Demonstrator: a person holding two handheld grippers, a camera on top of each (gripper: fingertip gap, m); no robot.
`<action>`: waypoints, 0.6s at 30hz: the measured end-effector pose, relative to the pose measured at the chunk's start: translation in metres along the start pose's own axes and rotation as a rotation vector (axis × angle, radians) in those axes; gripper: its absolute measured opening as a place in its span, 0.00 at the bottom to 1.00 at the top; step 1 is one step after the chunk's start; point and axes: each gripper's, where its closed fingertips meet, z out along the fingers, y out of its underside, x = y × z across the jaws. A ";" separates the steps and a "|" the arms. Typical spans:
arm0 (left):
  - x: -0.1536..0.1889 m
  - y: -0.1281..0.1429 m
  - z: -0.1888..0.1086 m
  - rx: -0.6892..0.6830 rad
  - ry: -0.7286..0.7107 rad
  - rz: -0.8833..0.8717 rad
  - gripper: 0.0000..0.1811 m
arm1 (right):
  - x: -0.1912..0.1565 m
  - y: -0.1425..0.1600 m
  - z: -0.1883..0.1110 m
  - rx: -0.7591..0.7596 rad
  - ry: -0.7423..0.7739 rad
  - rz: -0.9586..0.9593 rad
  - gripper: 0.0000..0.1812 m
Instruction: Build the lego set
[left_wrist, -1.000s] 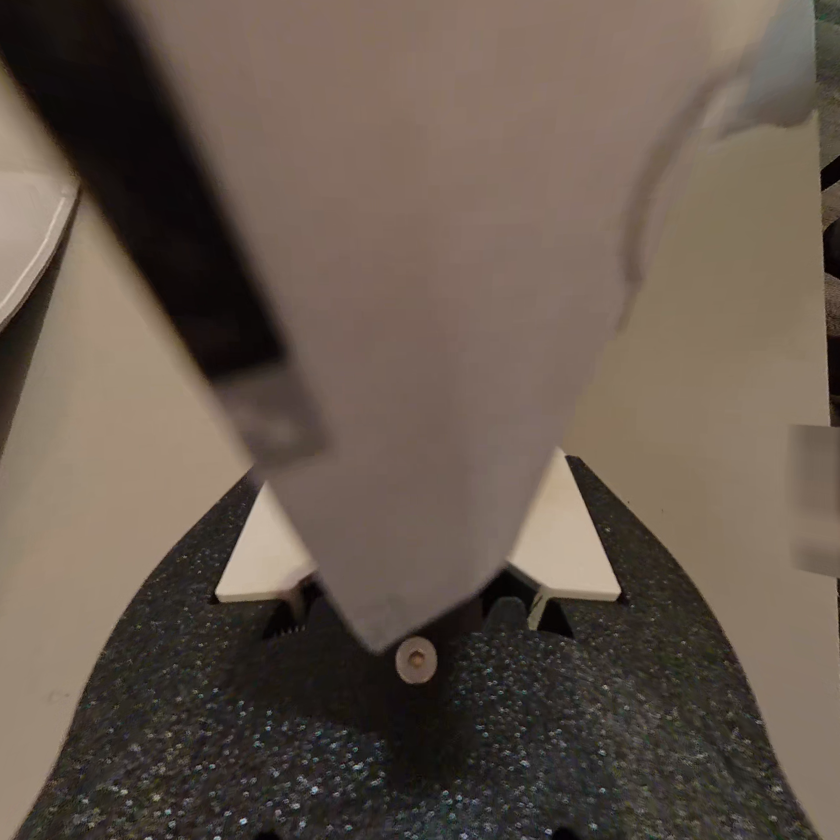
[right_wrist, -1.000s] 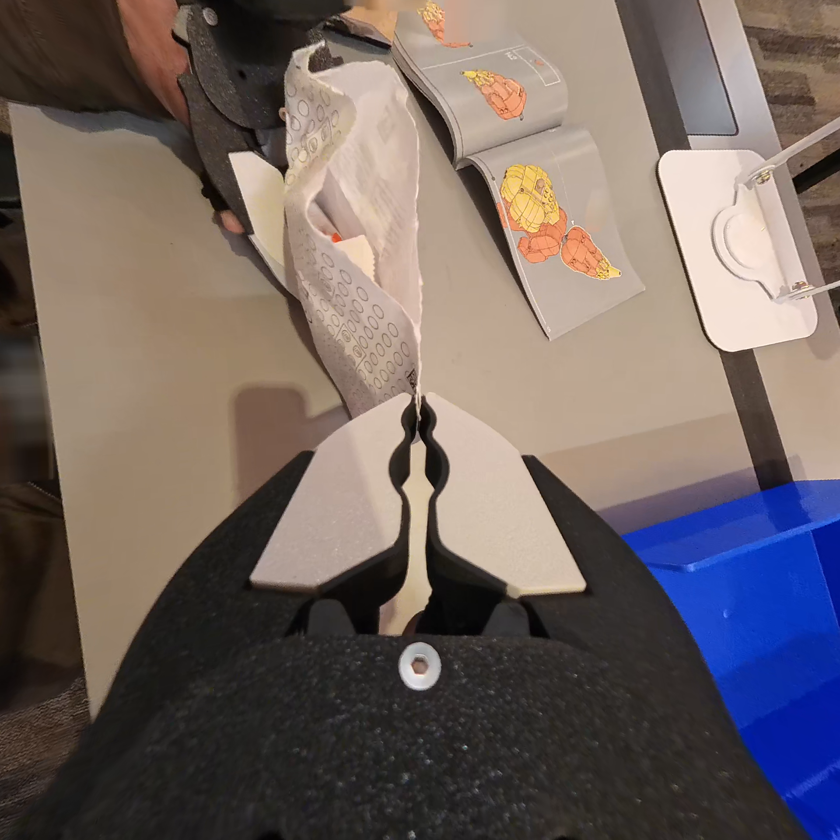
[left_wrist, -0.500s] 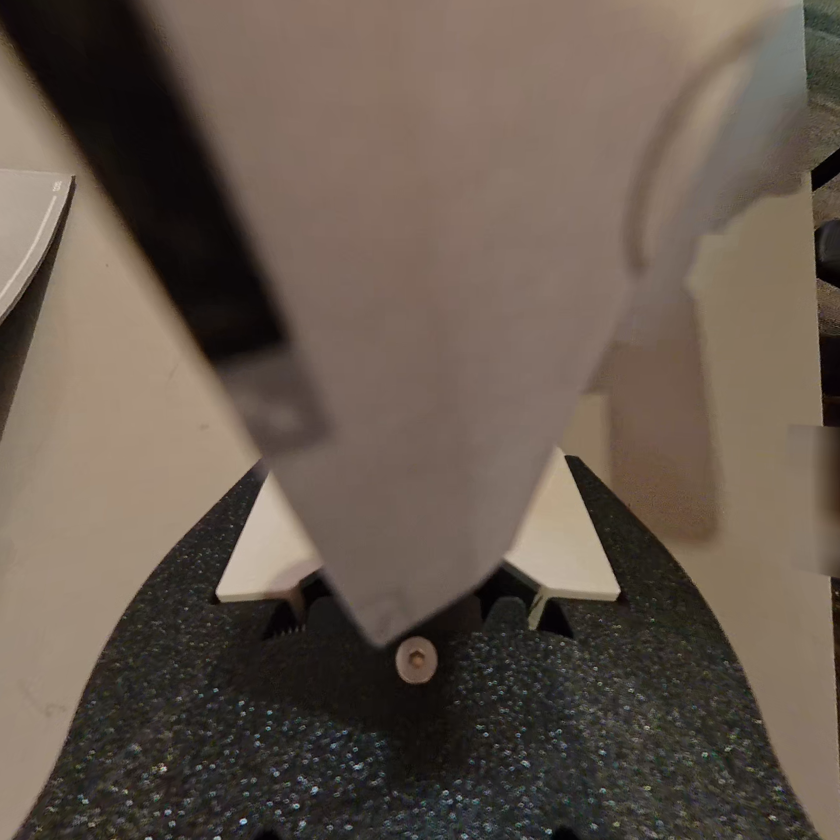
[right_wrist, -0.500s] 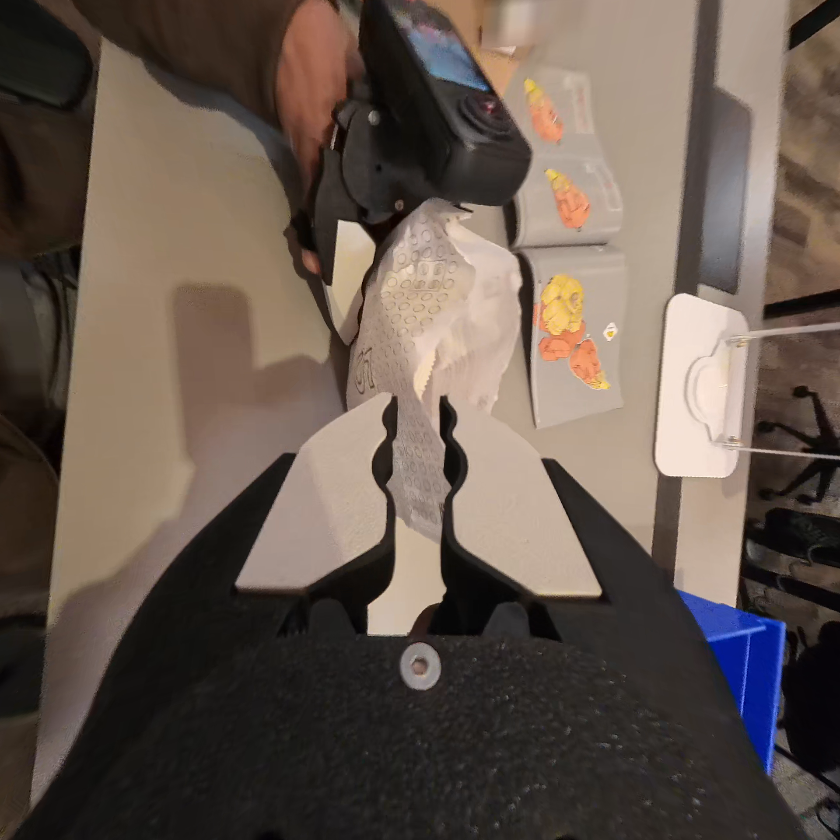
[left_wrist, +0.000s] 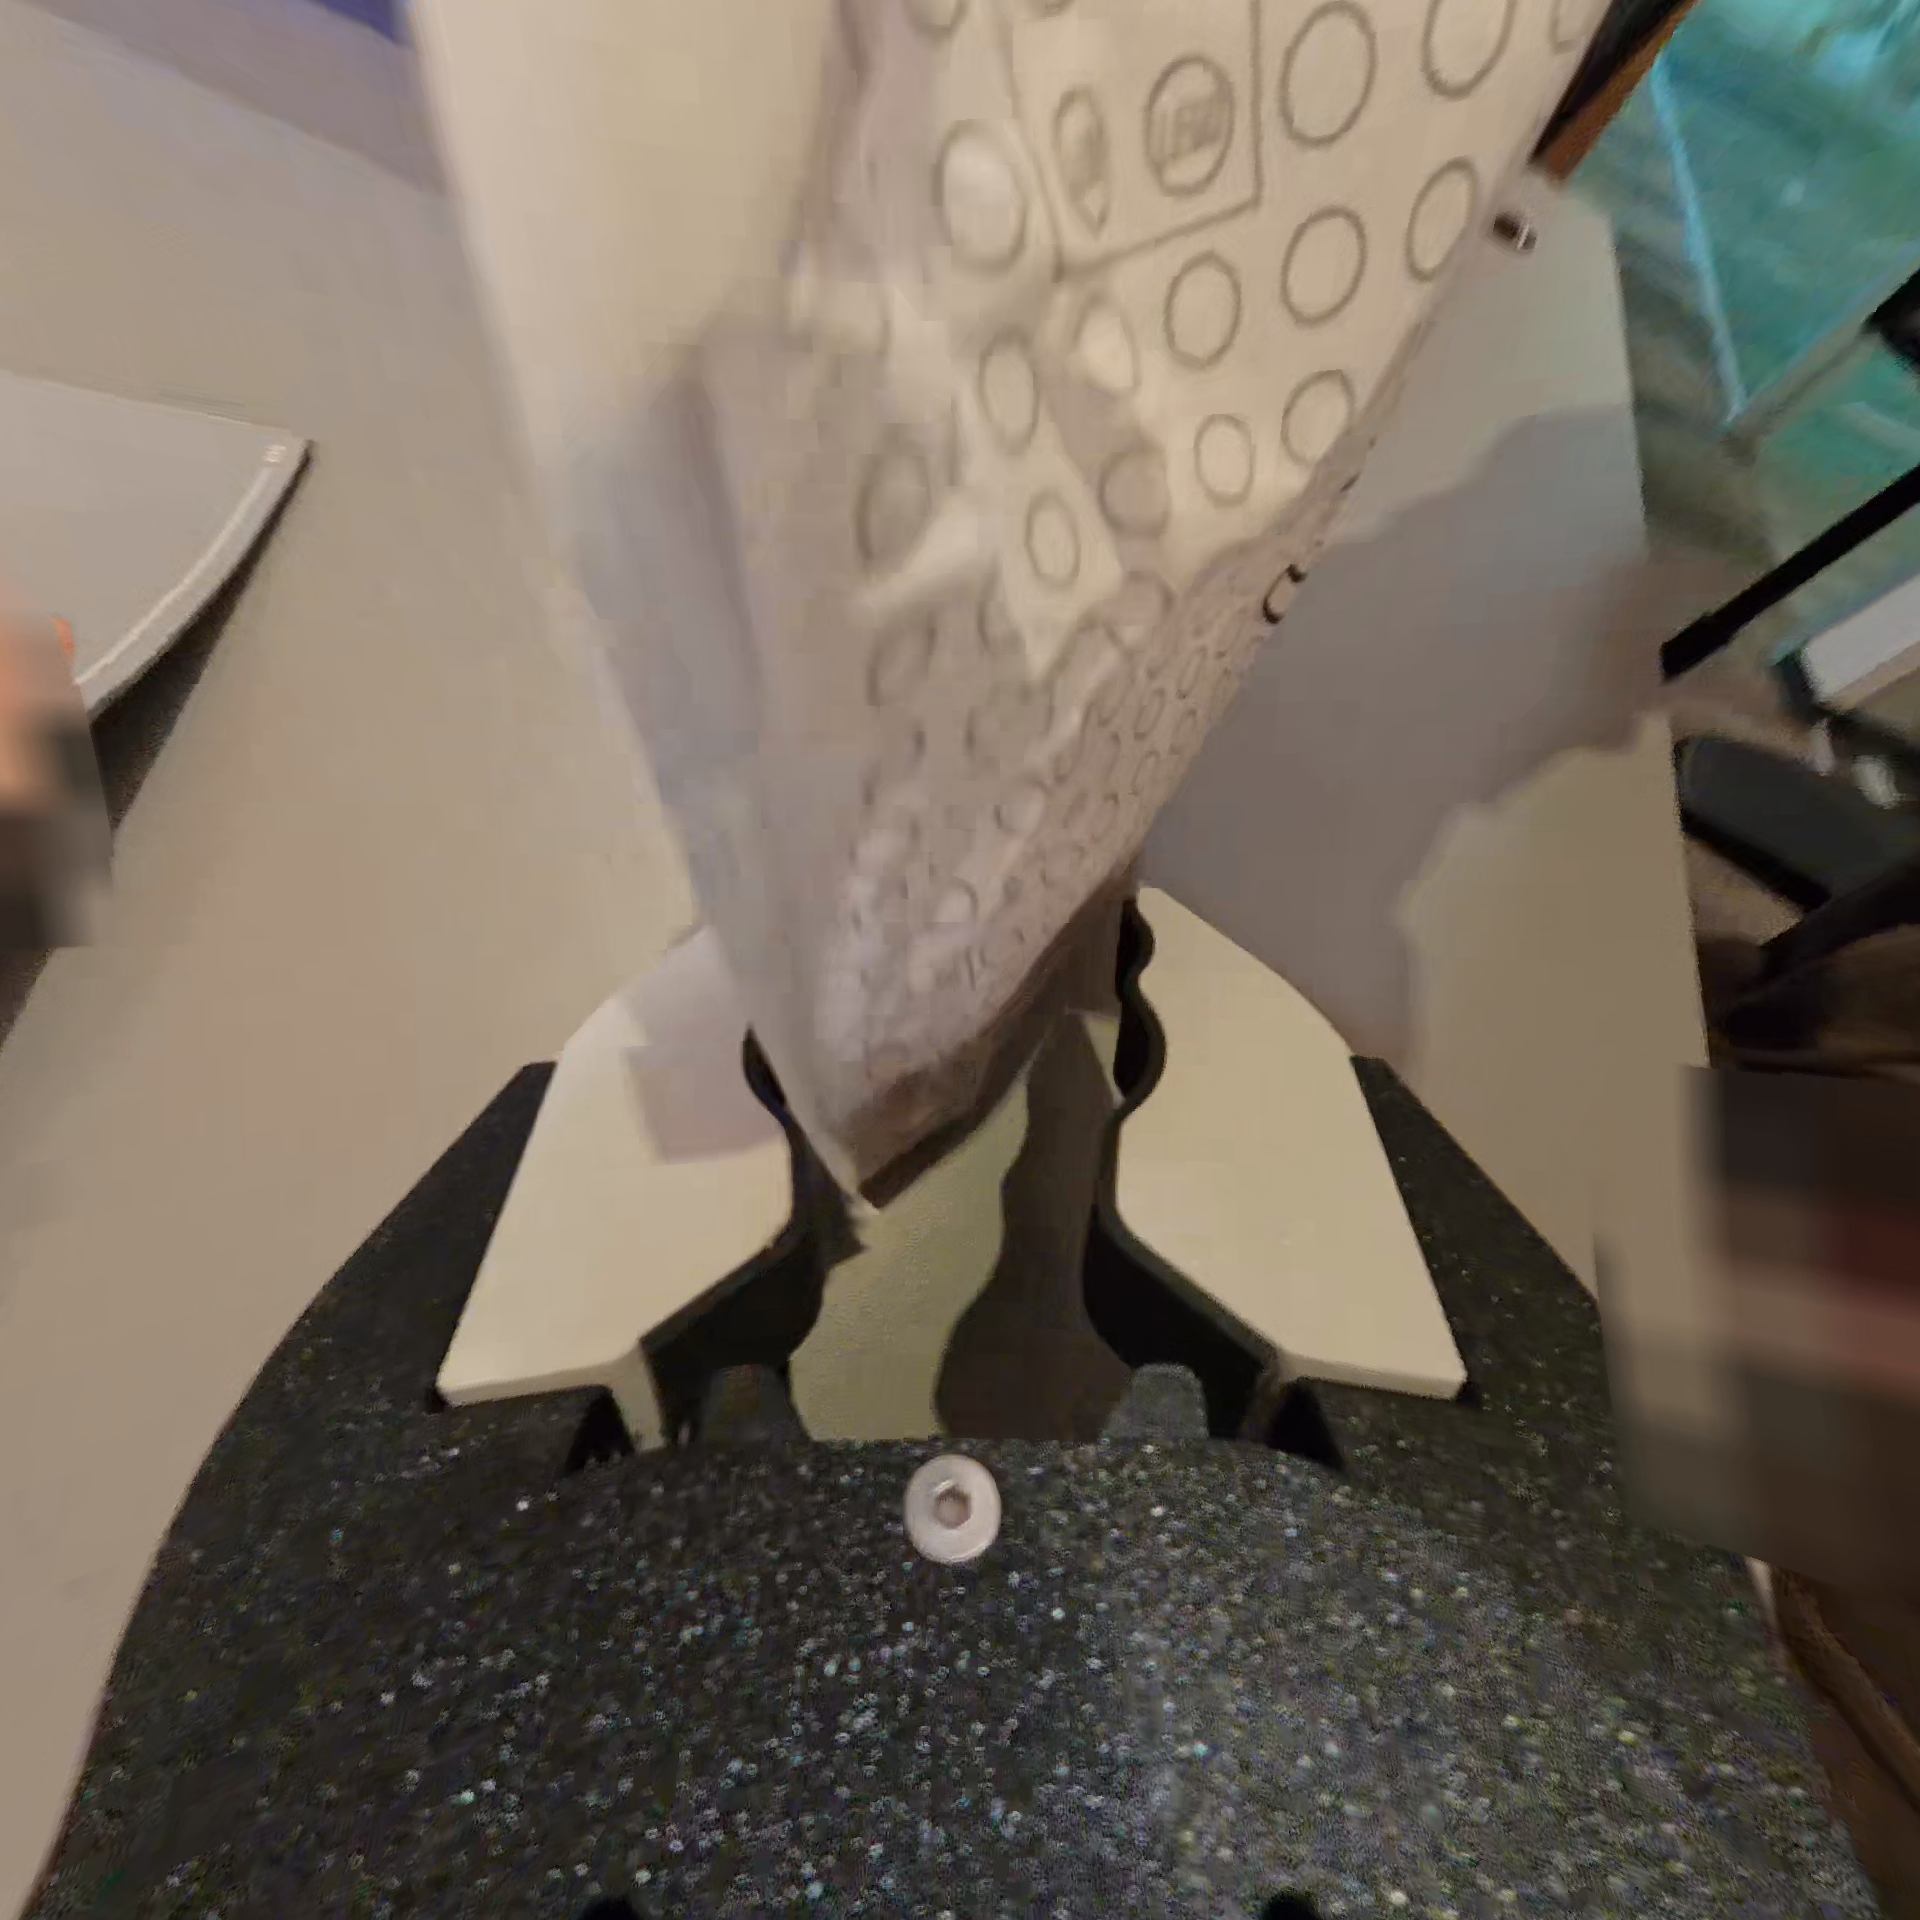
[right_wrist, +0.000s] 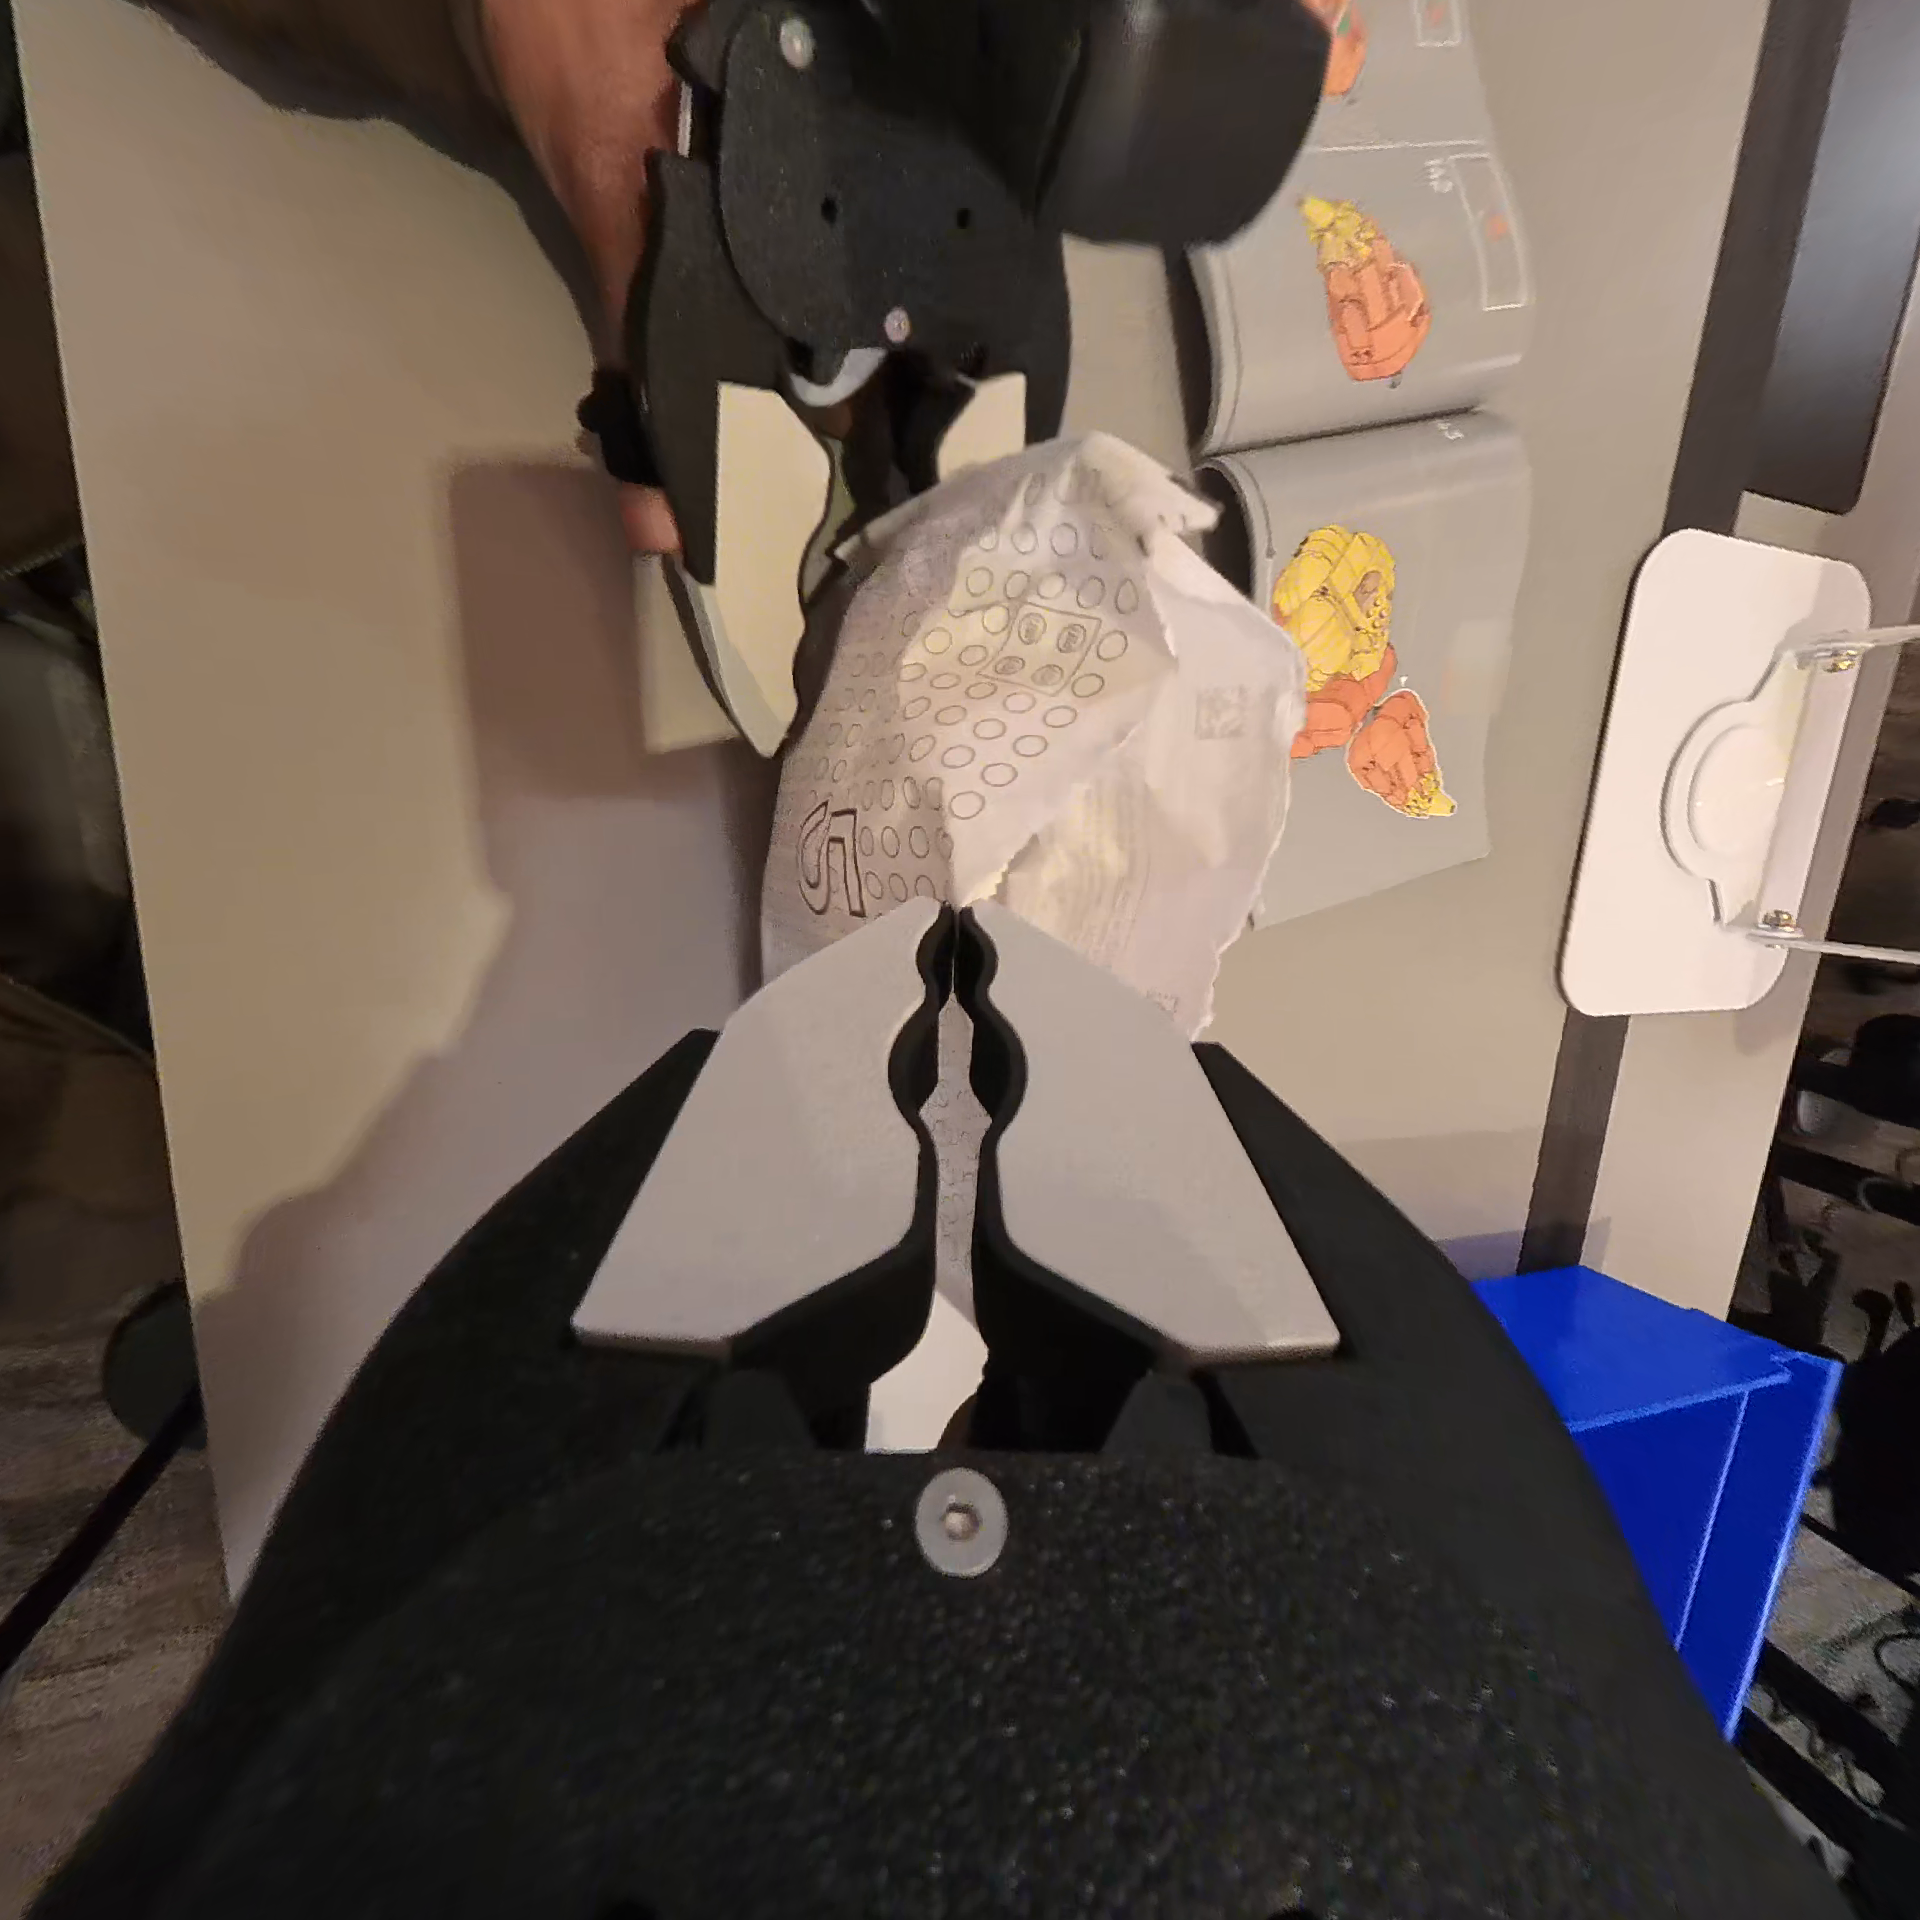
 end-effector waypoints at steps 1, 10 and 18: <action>-0.001 -0.003 -0.004 0.035 0.007 -0.035 0.35 | 0.003 -0.001 -0.002 0.005 0.009 0.009 0.00; -0.003 -0.033 -0.031 0.364 0.105 -0.372 0.52 | 0.031 -0.014 -0.033 0.058 0.078 0.071 0.00; 0.006 -0.065 -0.041 0.633 0.243 -0.499 0.56 | 0.052 -0.038 -0.067 0.119 0.121 0.076 0.00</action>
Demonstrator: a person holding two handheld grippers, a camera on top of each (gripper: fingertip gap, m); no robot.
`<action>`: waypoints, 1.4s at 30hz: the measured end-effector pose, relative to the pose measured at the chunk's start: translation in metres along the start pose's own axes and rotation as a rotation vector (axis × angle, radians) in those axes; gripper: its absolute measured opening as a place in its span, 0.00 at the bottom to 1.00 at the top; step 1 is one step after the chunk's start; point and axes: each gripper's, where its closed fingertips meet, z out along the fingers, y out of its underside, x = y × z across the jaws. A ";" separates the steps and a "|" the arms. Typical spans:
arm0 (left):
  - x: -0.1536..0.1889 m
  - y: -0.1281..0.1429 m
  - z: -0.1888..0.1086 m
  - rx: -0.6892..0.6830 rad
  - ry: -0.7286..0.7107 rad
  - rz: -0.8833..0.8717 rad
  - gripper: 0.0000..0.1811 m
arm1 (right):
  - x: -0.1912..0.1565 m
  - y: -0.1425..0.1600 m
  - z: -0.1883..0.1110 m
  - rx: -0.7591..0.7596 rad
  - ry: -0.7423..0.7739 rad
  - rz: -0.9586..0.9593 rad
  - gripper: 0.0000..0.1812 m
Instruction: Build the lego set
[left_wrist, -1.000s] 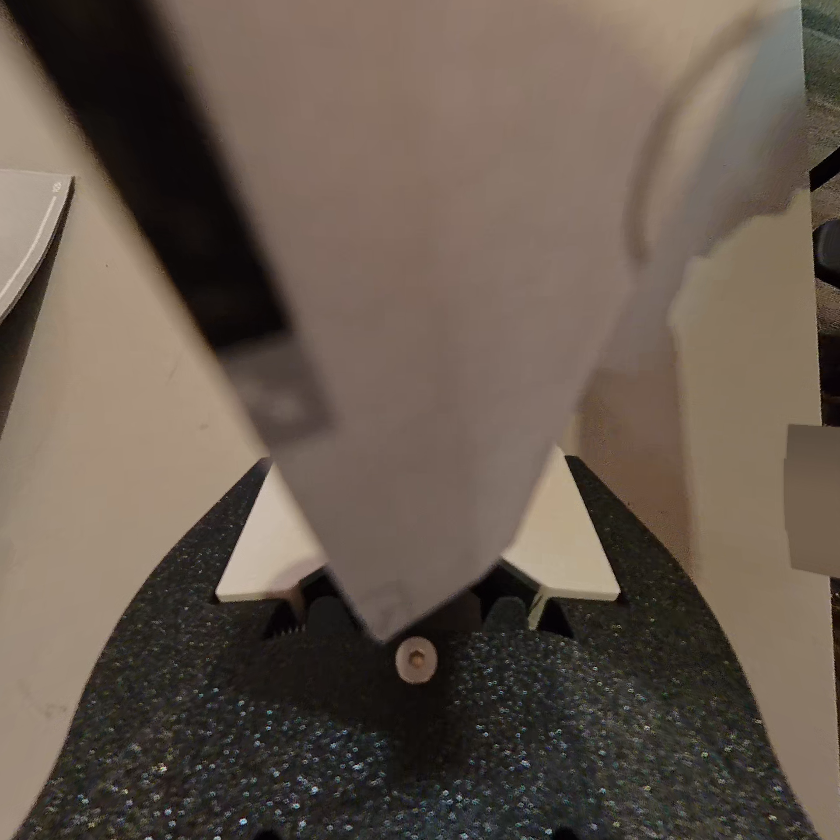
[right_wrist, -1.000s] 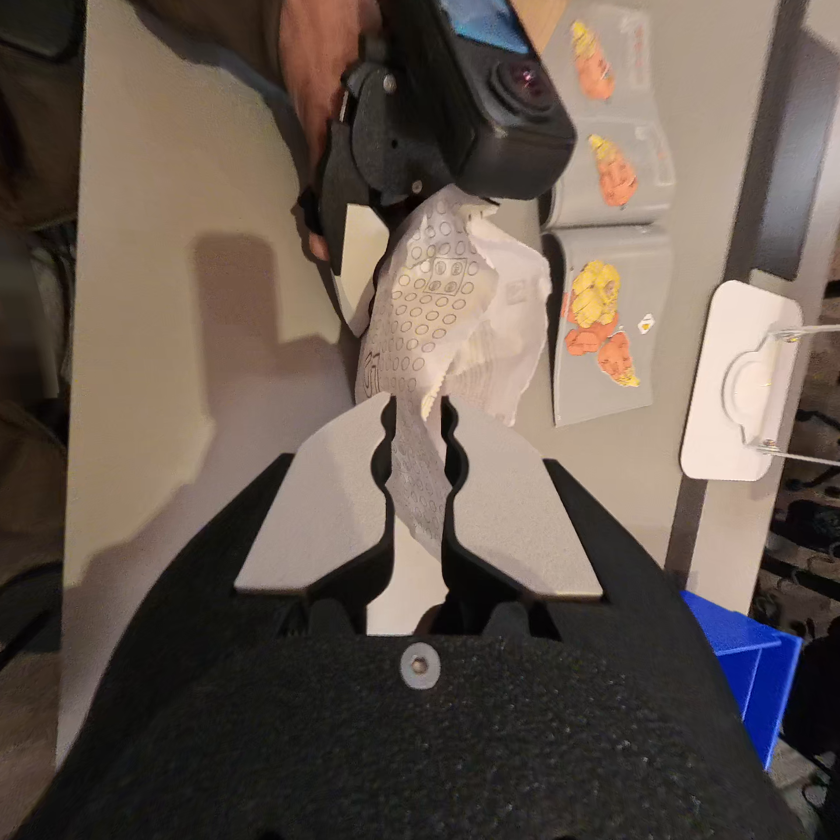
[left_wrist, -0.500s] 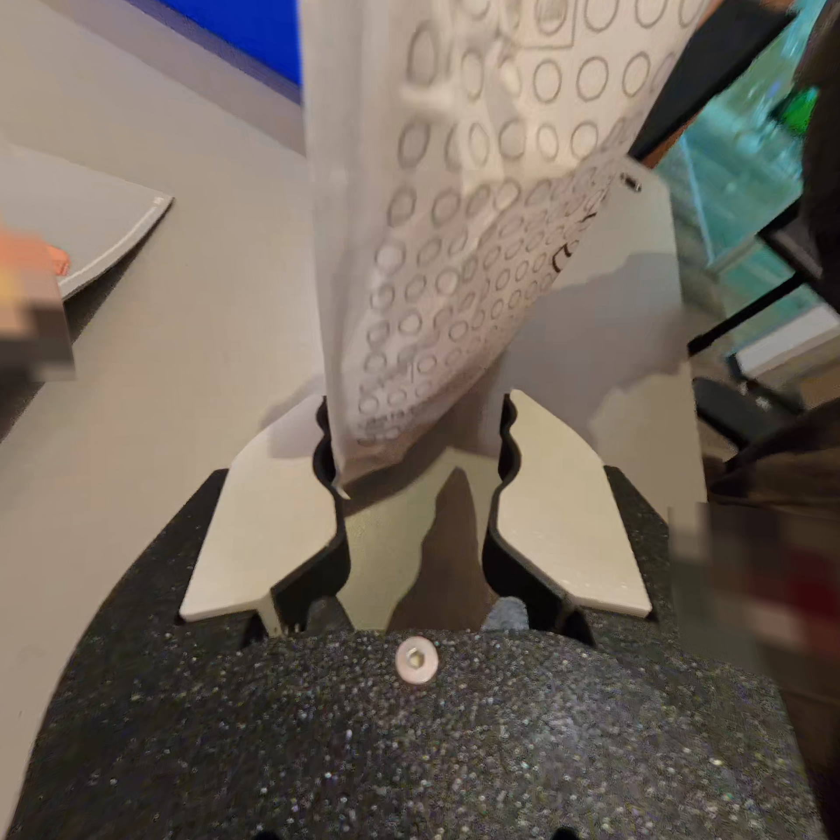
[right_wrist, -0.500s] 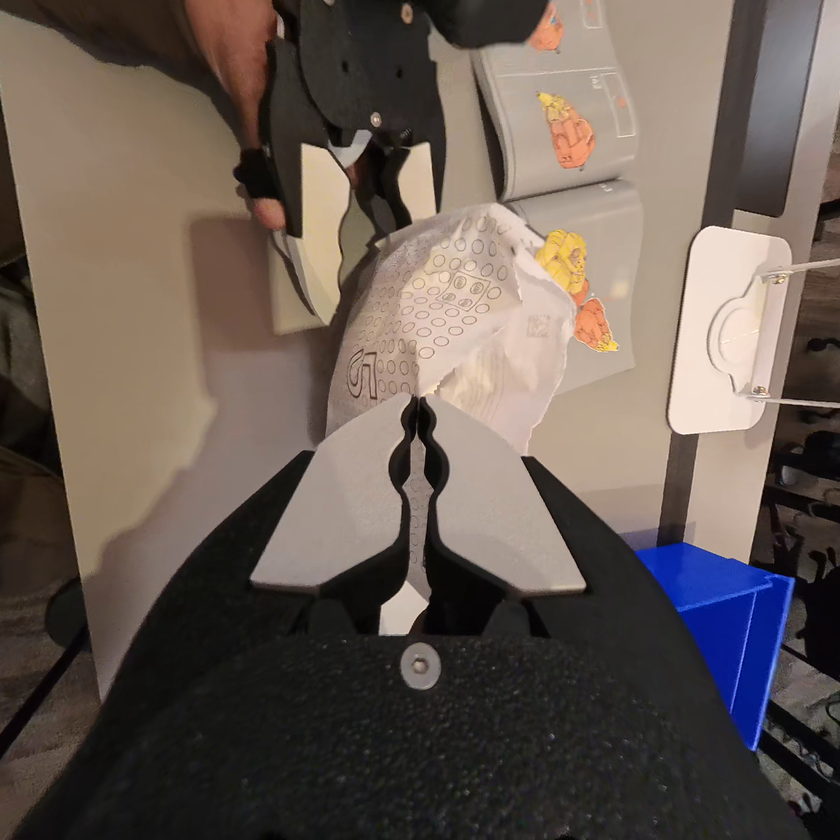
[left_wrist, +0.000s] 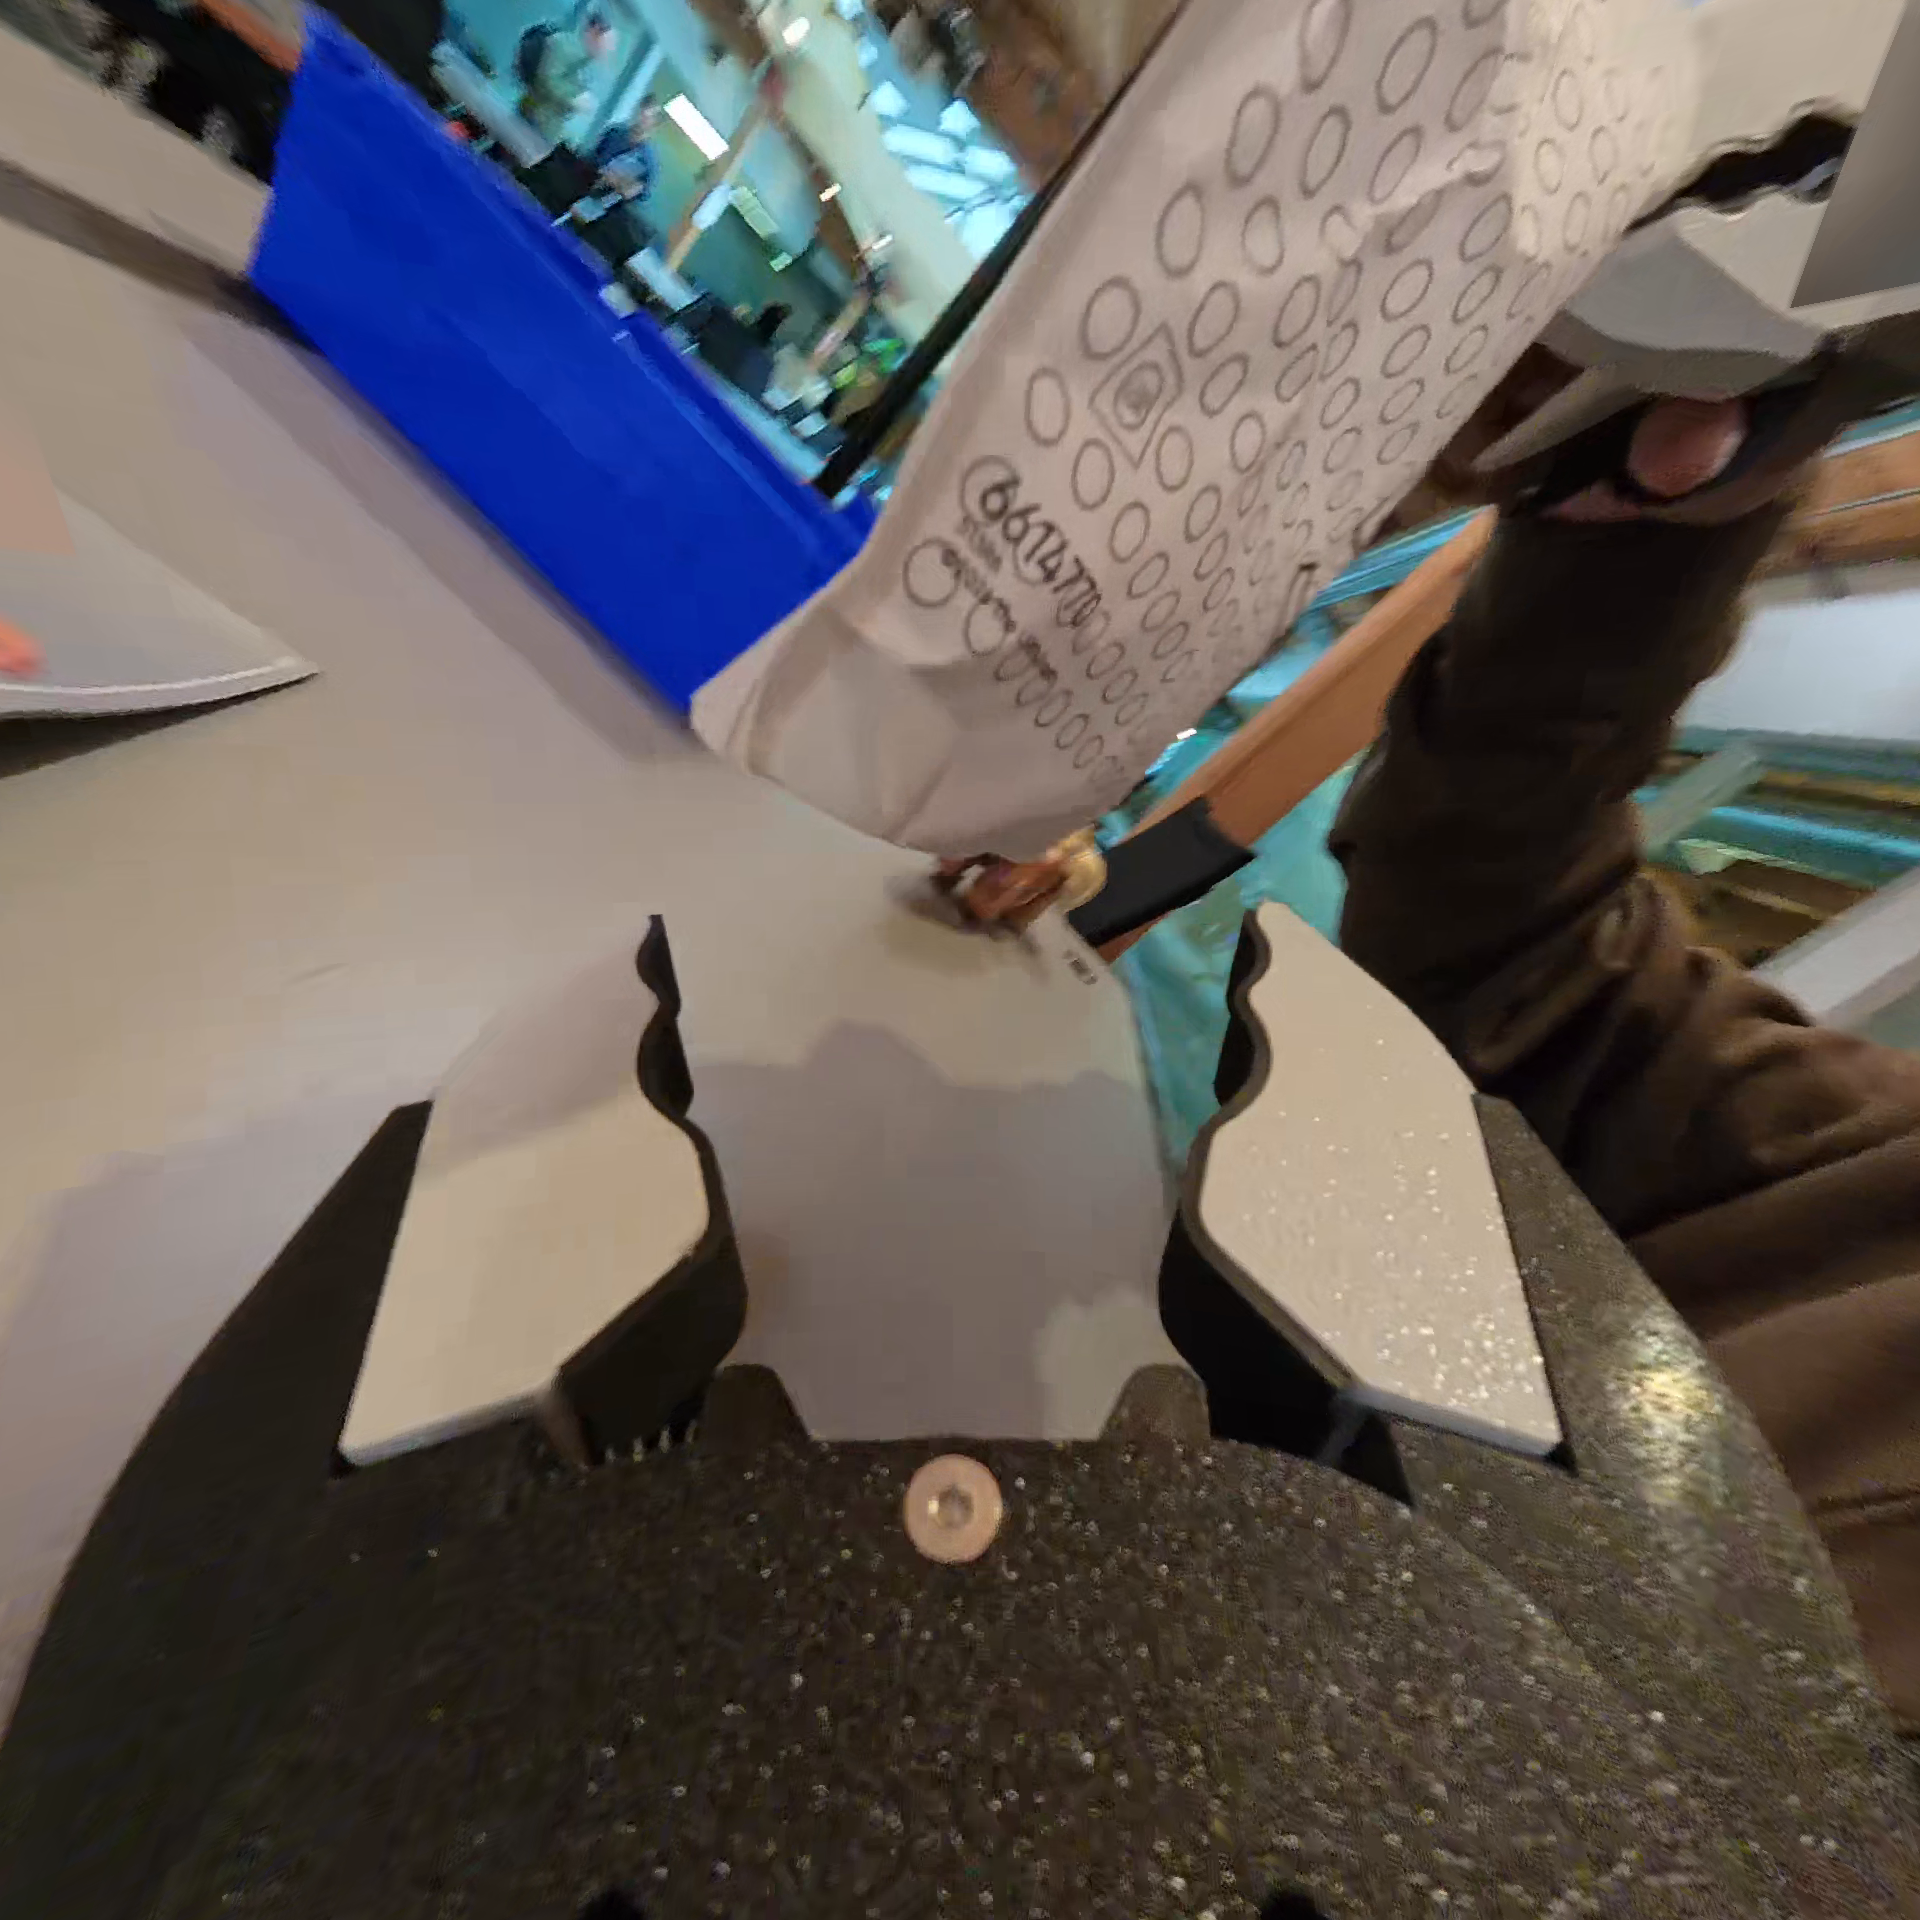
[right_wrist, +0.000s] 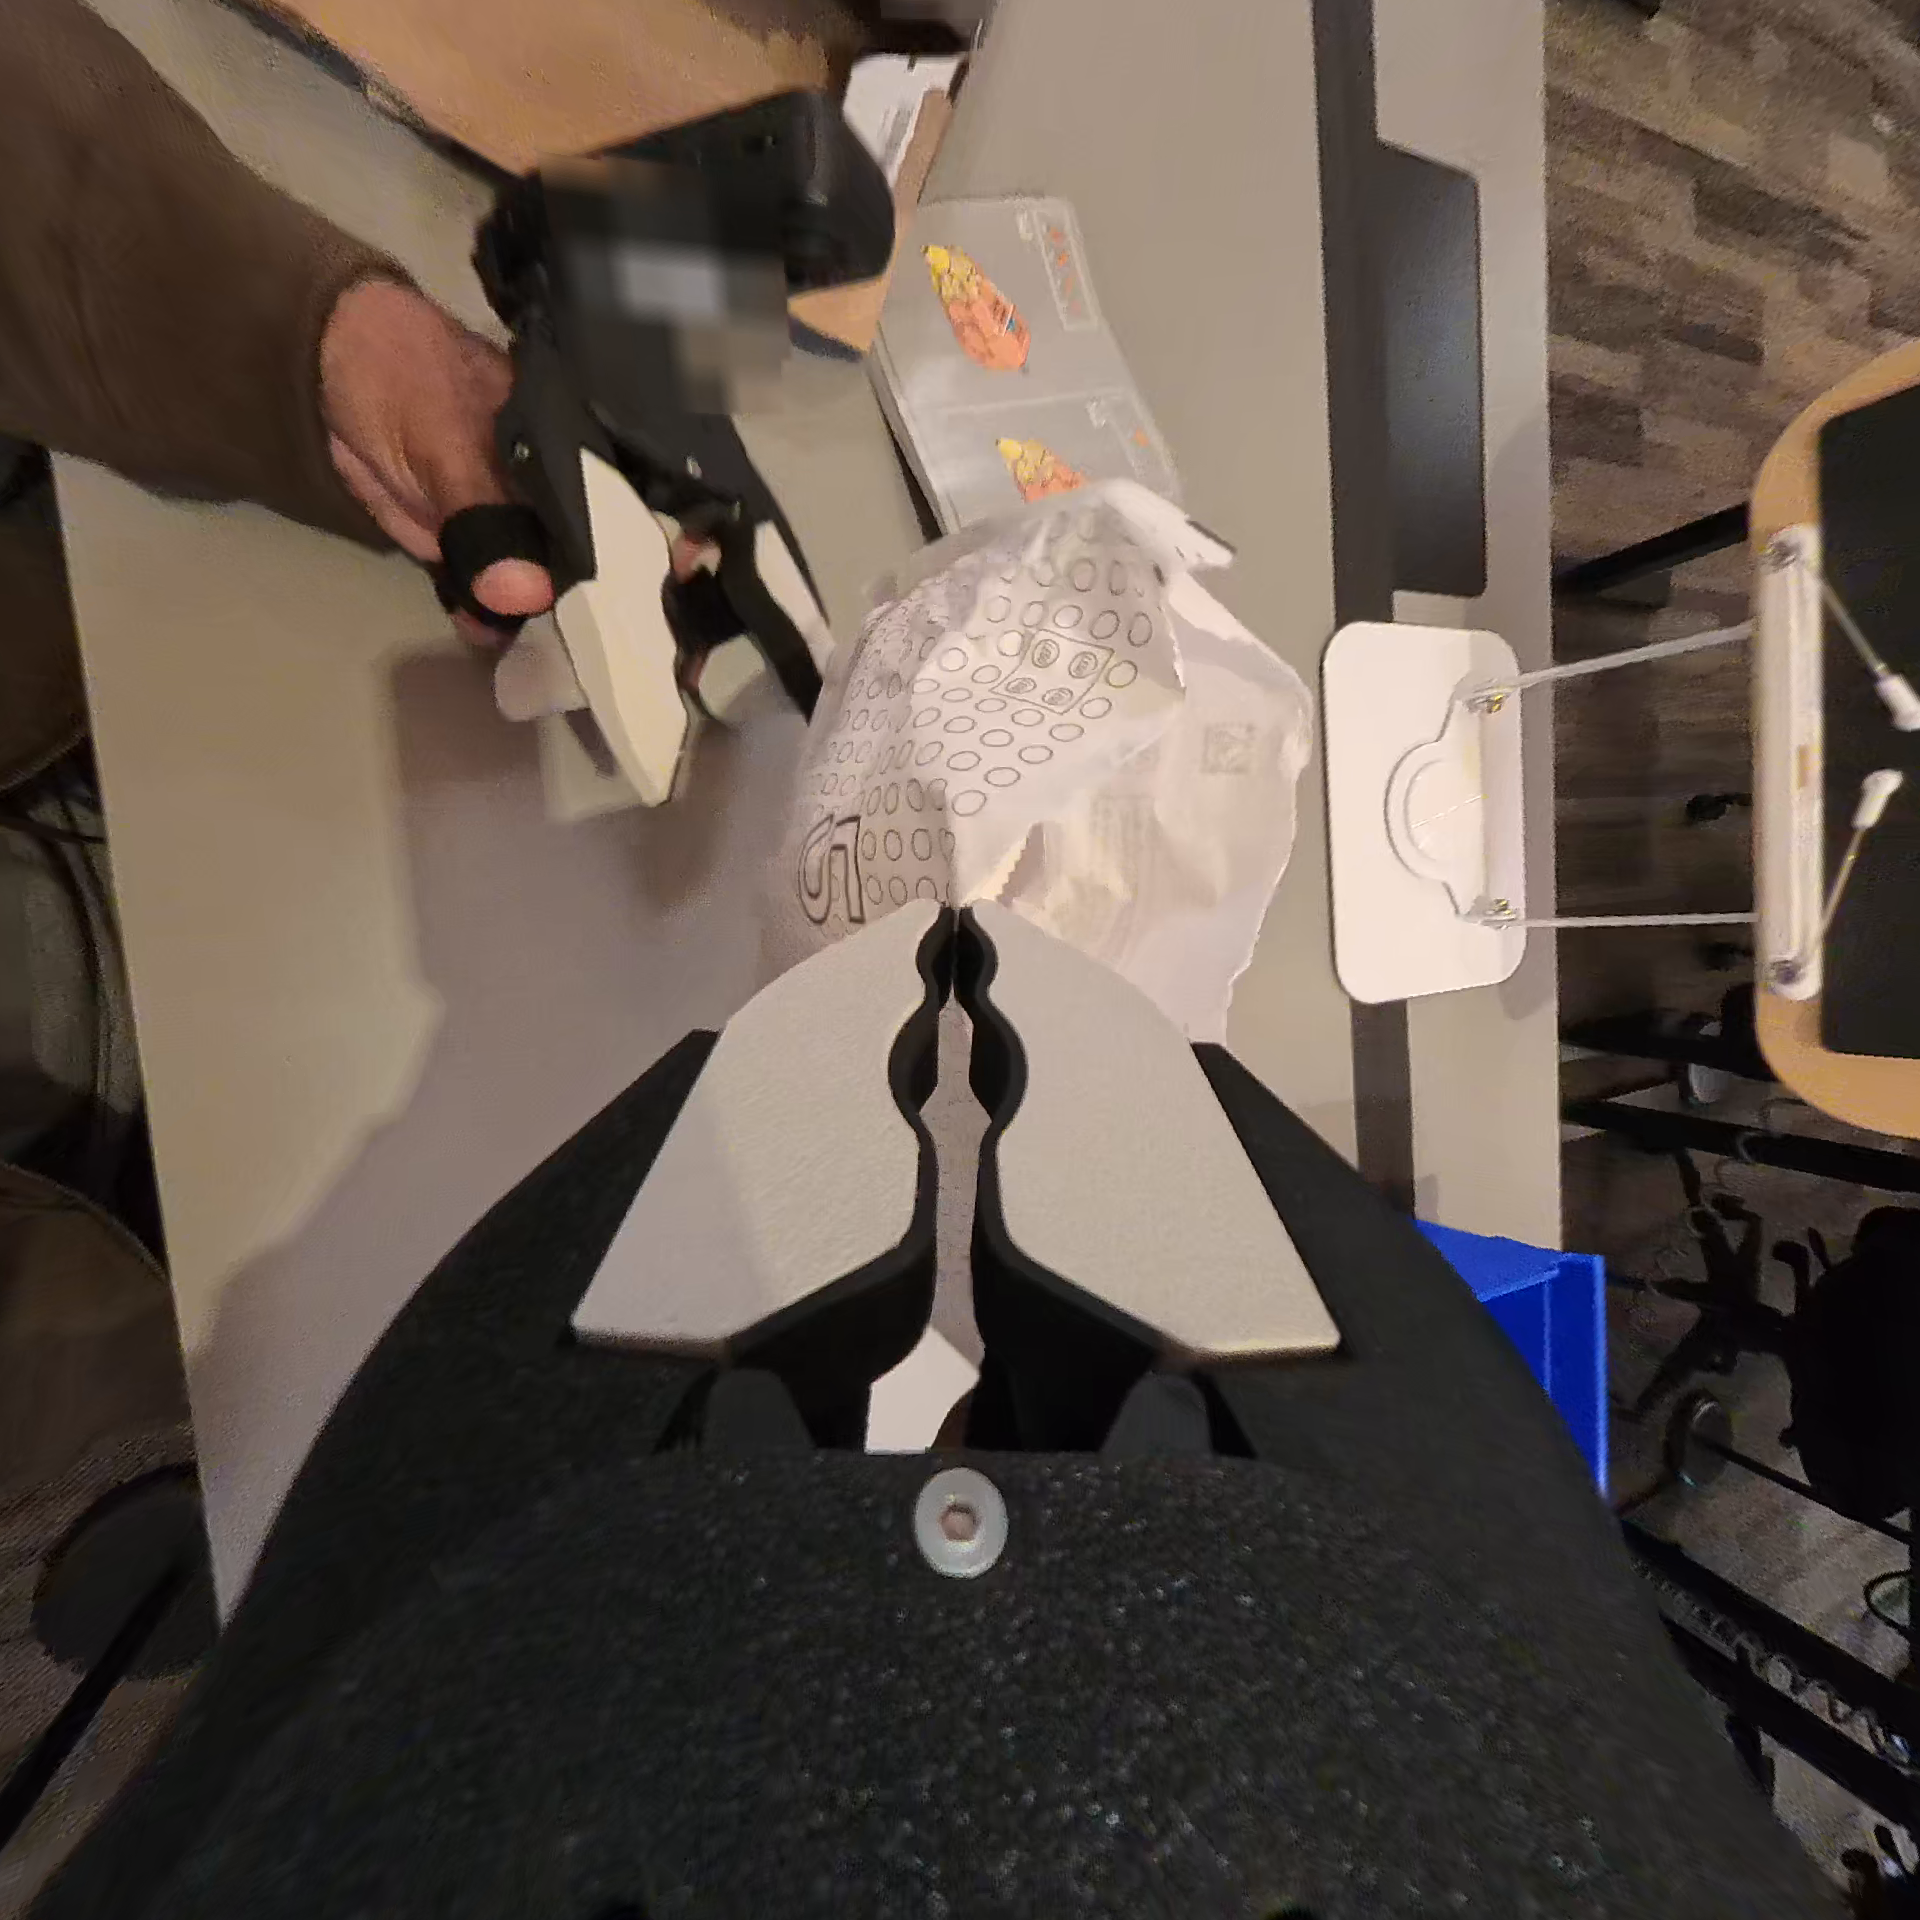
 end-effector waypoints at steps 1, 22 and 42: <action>0.008 -0.003 0.004 0.032 0.056 -0.006 0.56 | 0.002 -0.005 -0.004 0.012 0.004 0.000 0.00; 0.069 -0.070 0.021 0.459 0.357 0.129 0.26 | 0.018 -0.017 -0.046 0.277 0.075 0.160 0.01; -0.029 -0.174 0.187 0.183 0.026 0.293 0.23 | -0.071 0.147 0.073 0.335 0.133 0.393 0.08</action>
